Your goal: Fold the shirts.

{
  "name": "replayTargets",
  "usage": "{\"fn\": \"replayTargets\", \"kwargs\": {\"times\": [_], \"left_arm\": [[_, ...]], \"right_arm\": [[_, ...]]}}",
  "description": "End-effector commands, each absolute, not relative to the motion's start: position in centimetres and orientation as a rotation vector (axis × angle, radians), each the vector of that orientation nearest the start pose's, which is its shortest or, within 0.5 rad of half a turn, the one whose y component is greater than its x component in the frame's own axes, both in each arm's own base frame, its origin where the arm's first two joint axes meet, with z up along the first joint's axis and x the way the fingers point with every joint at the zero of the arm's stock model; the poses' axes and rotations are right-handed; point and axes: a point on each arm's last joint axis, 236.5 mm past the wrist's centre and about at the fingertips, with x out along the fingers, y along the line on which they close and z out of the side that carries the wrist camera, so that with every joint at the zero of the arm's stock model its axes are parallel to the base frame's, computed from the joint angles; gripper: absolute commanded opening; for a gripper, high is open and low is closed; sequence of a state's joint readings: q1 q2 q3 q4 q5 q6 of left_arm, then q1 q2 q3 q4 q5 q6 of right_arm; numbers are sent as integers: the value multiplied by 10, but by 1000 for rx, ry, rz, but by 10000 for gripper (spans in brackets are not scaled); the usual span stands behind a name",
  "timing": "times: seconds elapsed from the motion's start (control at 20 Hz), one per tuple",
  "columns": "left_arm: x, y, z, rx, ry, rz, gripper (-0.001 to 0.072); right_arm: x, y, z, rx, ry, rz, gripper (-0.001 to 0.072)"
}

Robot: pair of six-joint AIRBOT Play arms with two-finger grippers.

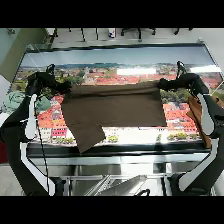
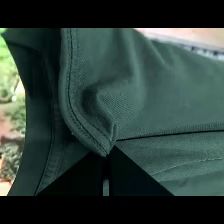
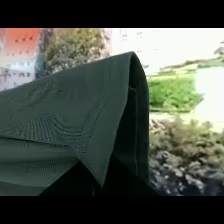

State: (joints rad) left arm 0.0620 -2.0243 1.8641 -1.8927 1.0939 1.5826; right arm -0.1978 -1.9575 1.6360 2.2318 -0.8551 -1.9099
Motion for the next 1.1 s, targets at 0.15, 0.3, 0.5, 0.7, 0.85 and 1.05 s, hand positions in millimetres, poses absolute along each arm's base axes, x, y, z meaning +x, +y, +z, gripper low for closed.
{"fn": "replayTargets", "kwargs": {"times": [0.15,0.3,0.5,0.7,0.85,1.05], "left_arm": [[554,-19,-94,-308,1284,-20,18],[558,-27,-93,-301,1267,-33,18],[560,-35,-89,-305,1258,-47,128],[547,-35,-63,-300,1302,-62,699],[530,-34,-18,-277,1368,-92,699],[479,-26,28,-263,1475,-101,699]], "right_arm": [[573,0,-90,436,1058,174,25],[572,3,-91,434,1063,180,25],[569,6,-90,439,1072,189,354],[559,-1,-55,439,1075,219,377],[541,-19,-6,442,1066,235,377],[484,-35,30,458,1174,293,377]]}}
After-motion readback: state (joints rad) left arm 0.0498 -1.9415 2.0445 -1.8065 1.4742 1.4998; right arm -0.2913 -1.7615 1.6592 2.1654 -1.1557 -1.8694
